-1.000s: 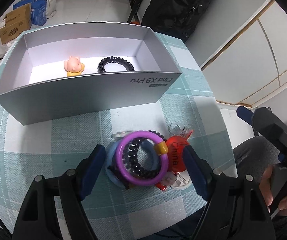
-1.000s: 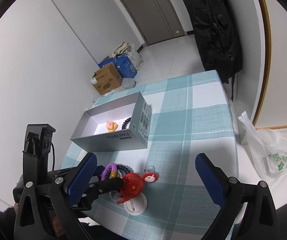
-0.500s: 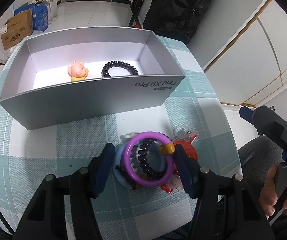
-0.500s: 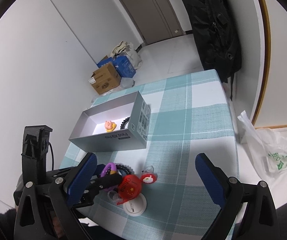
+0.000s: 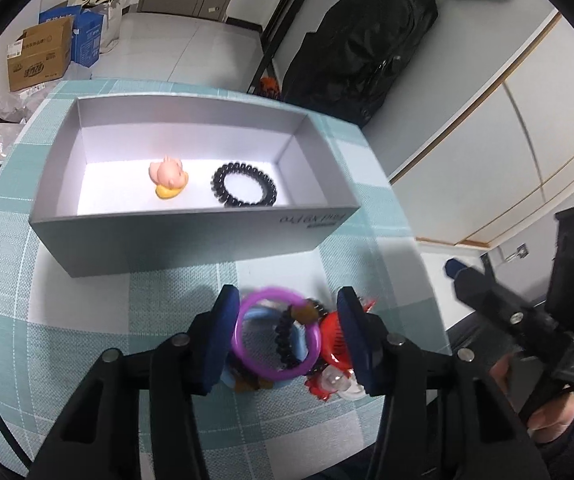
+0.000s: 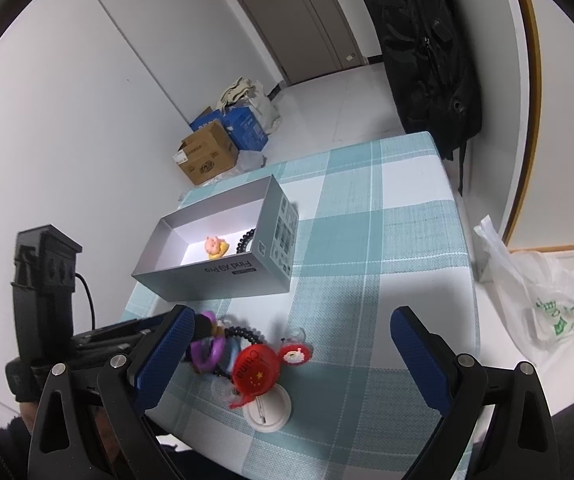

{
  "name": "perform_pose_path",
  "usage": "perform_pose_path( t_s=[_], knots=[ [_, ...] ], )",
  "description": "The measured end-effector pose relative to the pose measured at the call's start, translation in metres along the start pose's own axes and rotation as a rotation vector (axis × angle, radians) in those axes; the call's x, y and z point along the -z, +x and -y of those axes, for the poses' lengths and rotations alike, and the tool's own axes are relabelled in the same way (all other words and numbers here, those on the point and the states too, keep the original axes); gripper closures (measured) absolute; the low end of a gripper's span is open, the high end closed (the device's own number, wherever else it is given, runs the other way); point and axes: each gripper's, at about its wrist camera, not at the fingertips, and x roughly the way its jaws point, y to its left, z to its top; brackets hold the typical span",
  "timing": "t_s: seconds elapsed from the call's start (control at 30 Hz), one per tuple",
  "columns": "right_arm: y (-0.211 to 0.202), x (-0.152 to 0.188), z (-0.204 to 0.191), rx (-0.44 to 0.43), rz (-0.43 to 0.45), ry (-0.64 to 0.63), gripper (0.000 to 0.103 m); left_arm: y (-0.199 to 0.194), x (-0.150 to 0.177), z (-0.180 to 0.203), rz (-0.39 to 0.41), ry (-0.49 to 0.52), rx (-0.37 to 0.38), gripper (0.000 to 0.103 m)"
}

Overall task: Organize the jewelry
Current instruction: 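Grasp the purple ring with the left gripper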

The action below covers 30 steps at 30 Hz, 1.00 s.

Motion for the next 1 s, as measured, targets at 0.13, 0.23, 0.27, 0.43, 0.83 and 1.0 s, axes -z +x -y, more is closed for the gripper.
perform_pose_path(
  t_s=[0.13, 0.23, 0.27, 0.43, 0.83, 1.0],
  knots=[
    [0.003, 0.001, -0.001, 0.005, -0.010, -0.003, 0.004, 0.002, -0.001, -0.003, 0.003, -0.007, -0.007, 0.058],
    [0.004, 0.001, -0.002, 0.005, -0.012, -0.006, 0.004, 0.003, -0.001, -0.005, -0.001, -0.019, 0.011, 0.058],
    [0.004, 0.001, -0.002, 0.005, -0.012, -0.007, 0.004, 0.003, -0.002, -0.004, -0.010, -0.010, 0.010, 0.057],
    [0.005, 0.001, -0.005, 0.002, -0.016, -0.012, 0.004, 0.019, 0.003, 0.007, -0.065, 0.073, -0.079, 0.057],
    [0.005, 0.000, -0.004, -0.001, -0.014, -0.011, 0.004, 0.022, 0.000, 0.011, -0.065, 0.112, -0.114, 0.061],
    [0.007, 0.001, -0.006, 0.001, -0.019, -0.022, 0.004, 0.017, -0.002, 0.009, -0.049, 0.092, -0.111, 0.062]
  ],
)
